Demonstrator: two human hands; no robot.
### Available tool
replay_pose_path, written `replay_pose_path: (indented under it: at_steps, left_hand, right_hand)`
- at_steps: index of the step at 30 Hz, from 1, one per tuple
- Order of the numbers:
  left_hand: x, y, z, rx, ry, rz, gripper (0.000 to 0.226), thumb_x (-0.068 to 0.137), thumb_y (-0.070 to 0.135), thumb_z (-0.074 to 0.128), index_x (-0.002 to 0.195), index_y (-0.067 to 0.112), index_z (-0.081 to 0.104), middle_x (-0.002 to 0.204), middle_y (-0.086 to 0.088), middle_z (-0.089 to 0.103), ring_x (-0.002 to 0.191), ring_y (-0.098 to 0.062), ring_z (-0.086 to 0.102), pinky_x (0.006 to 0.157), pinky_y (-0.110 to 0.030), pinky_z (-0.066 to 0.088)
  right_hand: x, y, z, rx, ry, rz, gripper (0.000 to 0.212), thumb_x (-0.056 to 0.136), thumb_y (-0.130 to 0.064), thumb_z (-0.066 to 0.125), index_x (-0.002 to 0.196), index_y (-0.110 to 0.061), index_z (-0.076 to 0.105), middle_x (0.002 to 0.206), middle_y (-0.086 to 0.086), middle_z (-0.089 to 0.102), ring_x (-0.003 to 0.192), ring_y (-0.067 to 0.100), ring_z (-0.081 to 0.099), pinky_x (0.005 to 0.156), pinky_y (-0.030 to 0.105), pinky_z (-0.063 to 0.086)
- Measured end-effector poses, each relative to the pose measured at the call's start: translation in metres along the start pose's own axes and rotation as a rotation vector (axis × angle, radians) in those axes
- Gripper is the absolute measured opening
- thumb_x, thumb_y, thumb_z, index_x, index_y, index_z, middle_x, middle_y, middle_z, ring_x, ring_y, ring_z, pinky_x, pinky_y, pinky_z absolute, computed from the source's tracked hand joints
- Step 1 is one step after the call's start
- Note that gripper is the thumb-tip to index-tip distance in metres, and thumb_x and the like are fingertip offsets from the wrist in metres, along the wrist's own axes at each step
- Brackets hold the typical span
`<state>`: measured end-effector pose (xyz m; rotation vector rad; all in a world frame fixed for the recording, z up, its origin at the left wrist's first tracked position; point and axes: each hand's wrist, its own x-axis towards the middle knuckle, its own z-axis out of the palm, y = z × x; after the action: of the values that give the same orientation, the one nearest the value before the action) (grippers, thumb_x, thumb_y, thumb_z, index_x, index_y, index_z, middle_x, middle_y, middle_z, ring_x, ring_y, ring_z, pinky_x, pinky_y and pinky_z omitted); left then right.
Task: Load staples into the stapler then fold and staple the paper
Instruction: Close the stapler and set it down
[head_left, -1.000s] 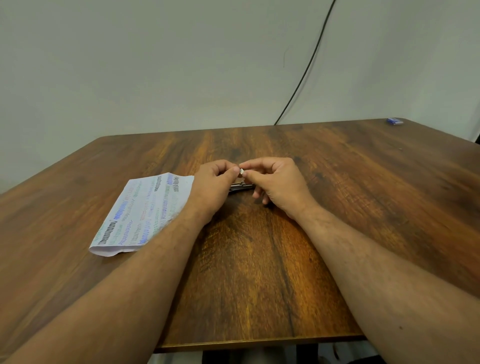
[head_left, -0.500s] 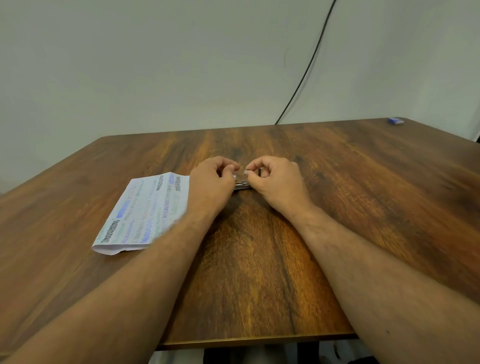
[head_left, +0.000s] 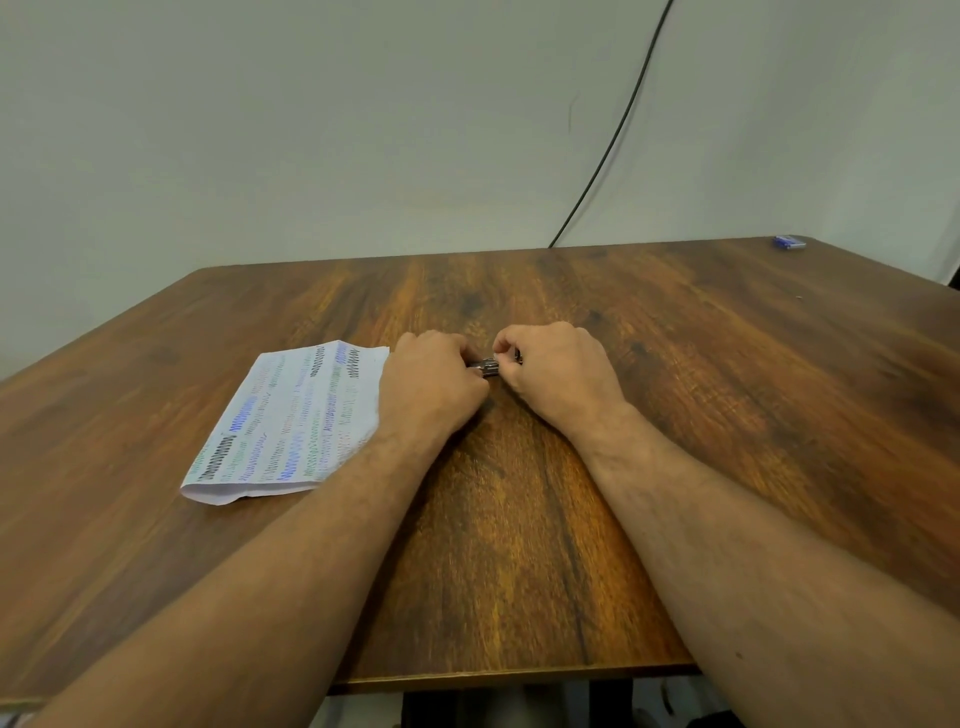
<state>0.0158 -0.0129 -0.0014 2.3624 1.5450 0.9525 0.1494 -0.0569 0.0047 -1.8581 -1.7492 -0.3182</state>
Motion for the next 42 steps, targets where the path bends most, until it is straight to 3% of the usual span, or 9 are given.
replay_pose_path:
  at_steps: [3, 5, 14, 22, 27, 32, 35, 39, 42]
  left_hand:
    - [0.0014, 0.0004, 0.0010, -0.028, -0.012, -0.016, 0.027, 0.083, 0.016, 0.060, 0.100, 0.029, 0.077, 0.095, 0.003, 0.074, 0.097, -0.020, 0.061, 0.077, -0.036, 0.049]
    - [0.0016, 0.0010, 0.0013, -0.041, -0.002, -0.015, 0.026, 0.085, 0.015, 0.061, 0.101, 0.026, 0.078, 0.097, 0.002, 0.075, 0.090, -0.017, 0.062, 0.075, -0.032, 0.046]
    - [0.0049, -0.0020, 0.0026, -0.060, -0.004, 0.033, 0.025, 0.085, 0.015, 0.065, 0.103, 0.026, 0.078, 0.102, 0.001, 0.077, 0.101, -0.022, 0.066, 0.088, -0.036, 0.052]
    - [0.0045, -0.0009, 0.0021, -0.093, -0.013, -0.005, 0.023, 0.084, 0.017, 0.066, 0.100, 0.029, 0.078, 0.101, 0.002, 0.077, 0.098, -0.021, 0.067, 0.085, -0.033, 0.053]
    - [0.0055, -0.0029, 0.0033, -0.123, -0.024, -0.030, 0.020, 0.085, 0.020, 0.066, 0.099, 0.030, 0.078, 0.100, 0.003, 0.076, 0.096, -0.020, 0.066, 0.084, -0.034, 0.053]
    - [0.0049, -0.0029, 0.0009, -0.155, -0.030, -0.034, 0.021, 0.088, 0.020, 0.067, 0.103, 0.029, 0.078, 0.102, 0.005, 0.076, 0.096, -0.017, 0.066, 0.089, -0.035, 0.054]
    - [0.0039, -0.0037, -0.0019, -0.187, -0.042, -0.039, 0.023, 0.087, 0.017, 0.066, 0.103, 0.027, 0.079, 0.097, 0.006, 0.076, 0.090, -0.013, 0.065, 0.082, -0.028, 0.051]
    - [0.0031, -0.0033, -0.0052, -0.267, -0.069, -0.083, 0.028, 0.080, 0.012, 0.064, 0.098, 0.028, 0.080, 0.079, 0.011, 0.072, 0.069, -0.003, 0.063, 0.060, -0.017, 0.044]
    - [0.0030, -0.0018, -0.0066, -0.324, -0.092, -0.118, 0.031, 0.077, 0.009, 0.064, 0.095, 0.029, 0.079, 0.073, 0.014, 0.069, 0.064, -0.003, 0.064, 0.054, -0.016, 0.042]
  right_hand:
    - [-0.0001, -0.0002, 0.0001, 0.004, -0.031, 0.025, 0.022, 0.097, -0.034, 0.054, 0.106, -0.028, 0.074, 0.094, 0.001, 0.075, 0.089, 0.025, 0.068, 0.085, 0.040, 0.054]
    - [-0.0005, 0.0001, -0.0007, 0.017, -0.042, 0.026, 0.022, 0.097, -0.033, 0.055, 0.106, -0.028, 0.074, 0.095, 0.000, 0.076, 0.092, 0.024, 0.068, 0.086, 0.039, 0.052]
    - [-0.0002, 0.0043, -0.0054, 0.090, -0.073, 0.036, 0.022, 0.092, -0.028, 0.060, 0.106, -0.028, 0.077, 0.100, 0.000, 0.077, 0.097, 0.022, 0.066, 0.089, 0.036, 0.051]
    - [-0.0012, 0.0047, -0.0081, 0.064, -0.060, 0.024, 0.020, 0.093, -0.030, 0.062, 0.104, -0.026, 0.078, 0.100, -0.001, 0.077, 0.096, 0.021, 0.066, 0.090, 0.040, 0.052]
    - [-0.0034, 0.0037, -0.0083, 0.039, -0.060, 0.042, 0.023, 0.093, -0.029, 0.060, 0.107, -0.026, 0.078, 0.102, -0.002, 0.076, 0.098, 0.020, 0.066, 0.088, 0.035, 0.051]
    - [-0.0047, 0.0025, -0.0085, 0.044, -0.038, 0.047, 0.025, 0.093, -0.026, 0.056, 0.105, -0.026, 0.078, 0.093, -0.002, 0.076, 0.088, 0.018, 0.066, 0.087, 0.037, 0.054]
    - [-0.0057, 0.0026, -0.0079, 0.049, -0.051, 0.051, 0.025, 0.092, -0.025, 0.056, 0.103, -0.027, 0.077, 0.091, -0.002, 0.076, 0.086, 0.017, 0.065, 0.086, 0.037, 0.054]
    - [-0.0067, 0.0023, -0.0049, 0.062, -0.079, 0.013, 0.031, 0.087, -0.022, 0.055, 0.106, -0.032, 0.077, 0.097, -0.001, 0.078, 0.094, 0.023, 0.068, 0.086, 0.036, 0.054]
    - [-0.0065, 0.0042, -0.0044, 0.097, -0.092, -0.021, 0.035, 0.086, -0.020, 0.051, 0.108, -0.034, 0.076, 0.100, -0.002, 0.078, 0.097, 0.023, 0.069, 0.088, 0.040, 0.054]
